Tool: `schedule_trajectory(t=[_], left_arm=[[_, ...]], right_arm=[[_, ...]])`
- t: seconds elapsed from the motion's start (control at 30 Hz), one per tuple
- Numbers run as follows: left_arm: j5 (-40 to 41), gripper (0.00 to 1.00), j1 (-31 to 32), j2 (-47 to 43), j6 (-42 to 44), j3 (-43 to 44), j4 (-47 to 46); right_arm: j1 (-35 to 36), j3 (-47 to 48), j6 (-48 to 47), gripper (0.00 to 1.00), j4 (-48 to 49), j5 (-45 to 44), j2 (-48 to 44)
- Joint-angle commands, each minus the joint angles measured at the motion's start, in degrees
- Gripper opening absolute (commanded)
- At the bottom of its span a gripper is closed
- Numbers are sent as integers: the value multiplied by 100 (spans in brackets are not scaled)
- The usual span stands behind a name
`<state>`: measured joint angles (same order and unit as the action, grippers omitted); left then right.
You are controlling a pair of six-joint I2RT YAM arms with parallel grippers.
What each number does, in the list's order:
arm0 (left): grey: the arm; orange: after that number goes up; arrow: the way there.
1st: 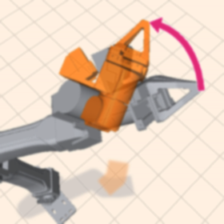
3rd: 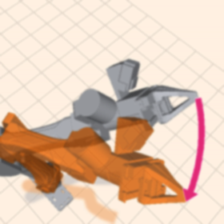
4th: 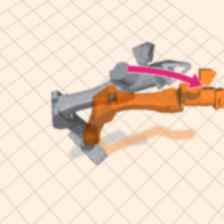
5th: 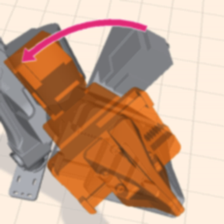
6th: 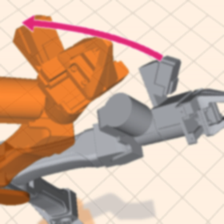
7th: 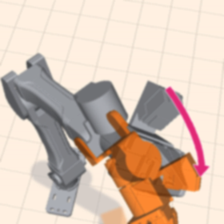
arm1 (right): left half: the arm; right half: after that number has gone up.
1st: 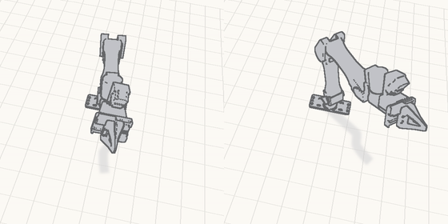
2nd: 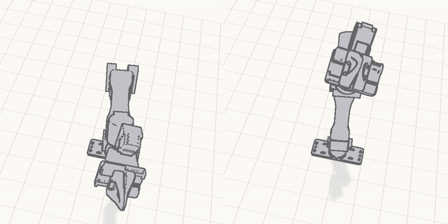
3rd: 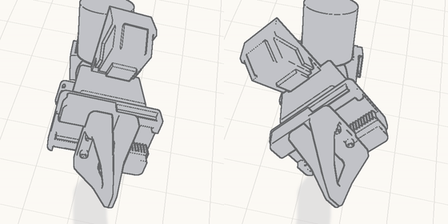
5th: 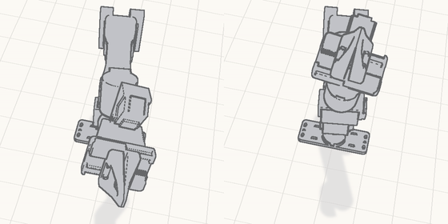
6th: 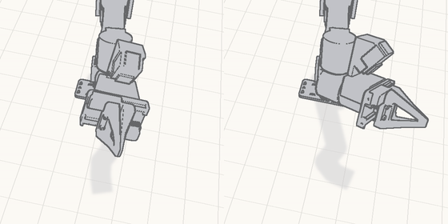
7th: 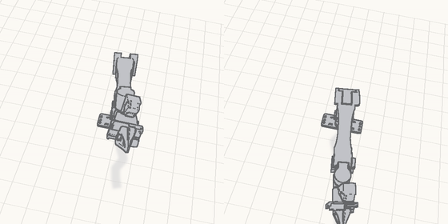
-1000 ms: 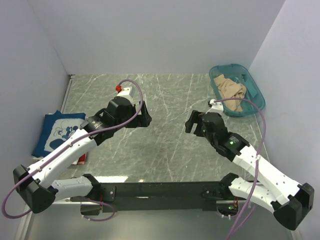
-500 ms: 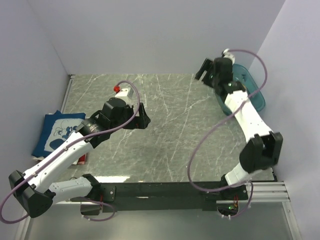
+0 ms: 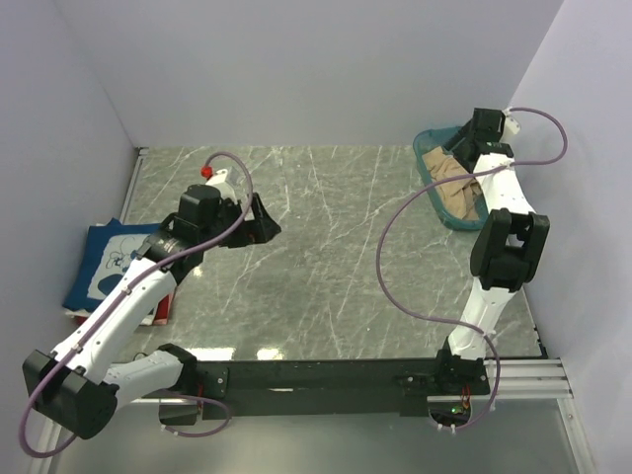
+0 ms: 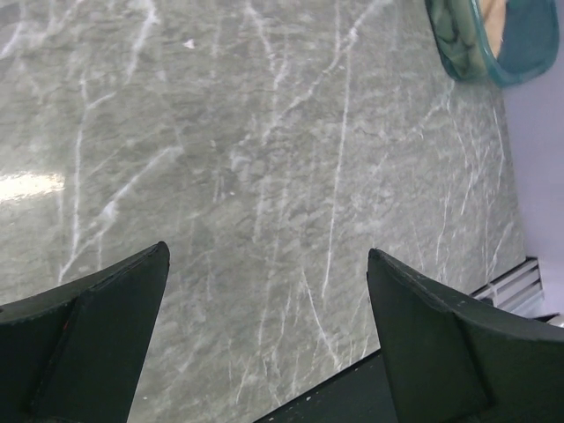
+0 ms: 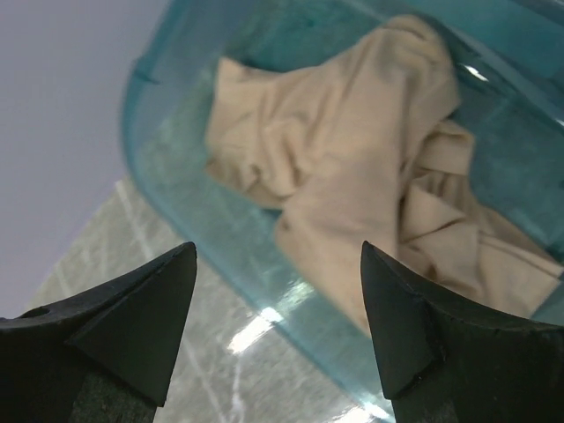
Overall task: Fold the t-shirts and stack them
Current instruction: Grab the tshirt from the pile
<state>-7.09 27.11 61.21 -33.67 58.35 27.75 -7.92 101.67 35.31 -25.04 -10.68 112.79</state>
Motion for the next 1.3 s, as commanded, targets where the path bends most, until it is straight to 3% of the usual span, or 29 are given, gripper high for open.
schedule_trajectory(t=[0.0,0.23,0.5,0.57,0.6,0.7,0.73,0.77,0.97,1.27], left_arm=[[-758,99,-346,128,-43,-34,-331],[-978,99,-532,172,-78,-78,-410],[-1172,99,-786,163,-157,-175,-534],[-1154,99,-795,154,-166,-192,-542],[-1137,99,-795,146,-166,-183,-542],[-1066,99,-795,110,-157,-192,-534],[-1023,99,-795,93,-157,-210,-534],[-1013,99,-787,93,-157,-210,-542],[-1022,100,-795,84,-140,-192,-551],[-996,99,-795,49,-122,-219,-586]], right_arm=[[-148,29,46,81,8,-163,49],[-218,-586,-15,80,262,-259,225],[-271,-657,2,79,324,-84,673],[-289,-578,-41,73,289,47,744],[-289,-560,-24,69,263,66,753],[-289,-560,-24,32,315,145,587],[-289,-517,-15,10,272,145,525],[-289,-455,-24,1,210,136,455],[-271,2,54,0,-45,109,-415],[229,546,38,0,113,320,-2548]])
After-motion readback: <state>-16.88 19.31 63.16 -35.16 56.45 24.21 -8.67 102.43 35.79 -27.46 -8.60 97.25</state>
